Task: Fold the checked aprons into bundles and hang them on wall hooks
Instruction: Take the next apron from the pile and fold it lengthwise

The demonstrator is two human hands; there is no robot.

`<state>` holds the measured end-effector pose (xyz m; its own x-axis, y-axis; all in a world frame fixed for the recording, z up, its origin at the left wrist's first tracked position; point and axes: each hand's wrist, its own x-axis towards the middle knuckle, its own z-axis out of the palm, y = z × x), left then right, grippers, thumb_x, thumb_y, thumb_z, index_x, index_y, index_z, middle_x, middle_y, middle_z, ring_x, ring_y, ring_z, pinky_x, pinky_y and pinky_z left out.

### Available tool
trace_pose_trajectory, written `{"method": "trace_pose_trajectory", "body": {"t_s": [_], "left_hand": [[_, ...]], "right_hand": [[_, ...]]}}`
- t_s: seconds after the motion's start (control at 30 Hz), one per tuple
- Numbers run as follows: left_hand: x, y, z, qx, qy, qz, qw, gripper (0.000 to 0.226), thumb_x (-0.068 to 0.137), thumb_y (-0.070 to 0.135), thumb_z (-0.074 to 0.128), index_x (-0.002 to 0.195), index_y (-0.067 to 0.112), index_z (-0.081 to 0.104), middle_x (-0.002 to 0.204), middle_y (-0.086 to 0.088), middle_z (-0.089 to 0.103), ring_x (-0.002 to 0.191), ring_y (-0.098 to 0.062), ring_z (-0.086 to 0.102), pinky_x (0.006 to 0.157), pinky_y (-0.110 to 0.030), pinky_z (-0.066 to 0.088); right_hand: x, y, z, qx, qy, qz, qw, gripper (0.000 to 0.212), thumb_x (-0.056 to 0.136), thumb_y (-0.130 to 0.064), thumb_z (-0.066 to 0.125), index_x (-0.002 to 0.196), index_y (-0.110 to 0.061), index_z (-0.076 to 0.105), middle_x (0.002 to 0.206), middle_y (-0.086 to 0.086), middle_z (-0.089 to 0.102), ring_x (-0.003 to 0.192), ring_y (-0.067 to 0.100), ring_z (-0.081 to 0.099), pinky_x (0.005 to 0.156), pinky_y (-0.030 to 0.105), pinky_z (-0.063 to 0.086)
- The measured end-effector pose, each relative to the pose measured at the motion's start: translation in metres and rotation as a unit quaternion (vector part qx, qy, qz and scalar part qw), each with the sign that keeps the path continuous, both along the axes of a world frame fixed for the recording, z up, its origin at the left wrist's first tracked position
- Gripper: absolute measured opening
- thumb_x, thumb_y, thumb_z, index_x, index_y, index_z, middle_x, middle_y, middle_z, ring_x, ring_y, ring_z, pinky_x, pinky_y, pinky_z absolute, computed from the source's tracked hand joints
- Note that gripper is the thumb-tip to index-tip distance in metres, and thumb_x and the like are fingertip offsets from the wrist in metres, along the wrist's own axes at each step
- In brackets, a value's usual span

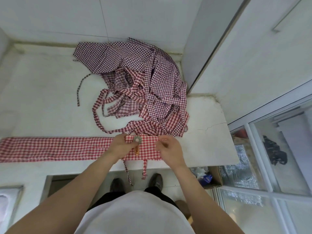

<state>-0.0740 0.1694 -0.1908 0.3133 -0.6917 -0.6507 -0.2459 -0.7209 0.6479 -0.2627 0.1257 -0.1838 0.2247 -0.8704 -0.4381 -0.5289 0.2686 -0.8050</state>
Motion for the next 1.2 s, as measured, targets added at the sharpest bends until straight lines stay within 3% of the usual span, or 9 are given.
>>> {"method": "trace_pose_trajectory", "body": {"t_s": [0.07,0.2,0.3,0.67,0.8,0.97,1.07,1.13,1.2], "left_hand": [[0.003,0.000,-0.001,0.007,-0.036,0.000,0.999,0.052,0.086,0.042,0.073,0.127,0.013,0.059,0.127,-0.003,0.063,0.113,-0.022,0.059,0.098,-0.034,0.047],[0.002,0.001,0.003,0.006,-0.134,0.000,0.991,0.063,0.090,0.042,0.068,0.136,0.004,0.048,0.138,-0.012,0.056,0.126,-0.031,0.053,0.105,-0.039,0.042],[0.006,0.006,0.001,0.023,-0.182,-0.018,0.983,0.051,0.098,0.041,0.057,0.132,0.004,0.051,0.134,-0.015,0.059,0.123,-0.032,0.055,0.102,-0.039,0.044],[0.008,0.002,-0.005,0.027,-0.127,-0.040,0.991,0.043,0.103,0.033,0.049,0.138,0.007,0.049,0.138,-0.011,0.055,0.126,-0.029,0.052,0.105,-0.037,0.042],[0.008,-0.003,-0.007,0.034,-0.056,-0.021,0.998,0.046,0.104,0.031,0.046,0.144,0.008,0.044,0.145,-0.008,0.050,0.131,-0.027,0.048,0.107,-0.035,0.040],[0.008,-0.009,-0.006,0.034,-0.035,-0.043,0.998,0.044,0.105,0.029,0.045,0.144,0.010,0.044,0.145,-0.007,0.049,0.130,-0.026,0.047,0.103,-0.032,0.039],[0.001,-0.014,-0.006,0.021,-0.044,-0.055,0.997,0.037,0.105,0.026,0.045,0.138,0.010,0.049,0.140,-0.008,0.053,0.116,-0.022,0.052,0.091,-0.027,0.040],[-0.003,-0.017,-0.009,0.019,-0.046,-0.067,0.997,0.034,0.105,0.026,0.045,0.135,0.010,0.051,0.135,-0.008,0.055,0.103,-0.016,0.050,0.086,-0.027,0.039],[-0.003,-0.019,-0.011,0.024,-0.067,-0.078,0.994,0.035,0.105,0.026,0.044,0.135,0.009,0.050,0.134,-0.008,0.056,0.102,-0.016,0.049,0.085,-0.026,0.038]], "right_hand": [[-0.010,-0.004,-0.005,-0.053,0.077,-0.042,0.995,0.020,0.094,-0.024,0.065,0.111,-0.014,0.062,0.105,-0.005,0.063,0.096,0.014,0.062,0.088,0.026,0.048],[-0.008,-0.005,-0.025,0.096,0.077,-0.028,0.992,0.060,0.084,-0.050,0.071,0.125,-0.009,0.057,0.118,-0.003,0.067,0.101,0.015,0.067,0.094,0.034,0.055],[0.000,-0.004,-0.036,0.113,0.075,-0.024,0.990,0.060,0.082,-0.046,0.075,0.128,-0.010,0.060,0.122,0.003,0.069,0.103,0.017,0.069,0.091,0.031,0.057],[-0.006,-0.016,-0.038,0.072,0.113,-0.013,0.991,0.024,0.094,-0.024,0.066,0.105,-0.003,0.071,0.106,0.010,0.073,0.082,0.018,0.065,0.075,0.027,0.054],[-0.009,-0.020,-0.036,0.099,0.097,-0.015,0.990,0.027,0.094,-0.024,0.066,0.111,-0.003,0.069,0.112,0.009,0.071,0.083,0.016,0.063,0.077,0.026,0.054],[-0.006,-0.021,-0.031,0.140,0.023,-0.039,0.989,0.056,0.089,-0.033,0.071,0.136,-0.013,0.049,0.132,0.005,0.059,0.116,0.023,0.060,0.101,0.038,0.050],[-0.003,-0.018,-0.032,-0.011,0.054,0.069,0.996,0.065,0.087,-0.047,0.069,0.142,-0.026,0.041,0.140,0.000,0.038,0.125,0.015,0.040,0.109,0.035,0.036],[-0.004,-0.021,-0.037,-0.113,0.102,0.176,0.973,0.062,0.087,-0.057,0.059,0.142,-0.031,0.045,0.142,-0.001,0.029,0.130,0.016,0.029,0.114,0.037,0.028],[-0.006,-0.030,-0.042,-0.100,0.142,0.249,0.953,0.055,0.093,-0.058,0.051,0.141,-0.033,0.046,0.142,-0.002,0.032,0.134,0.022,0.025,0.116,0.042,0.025]]}}
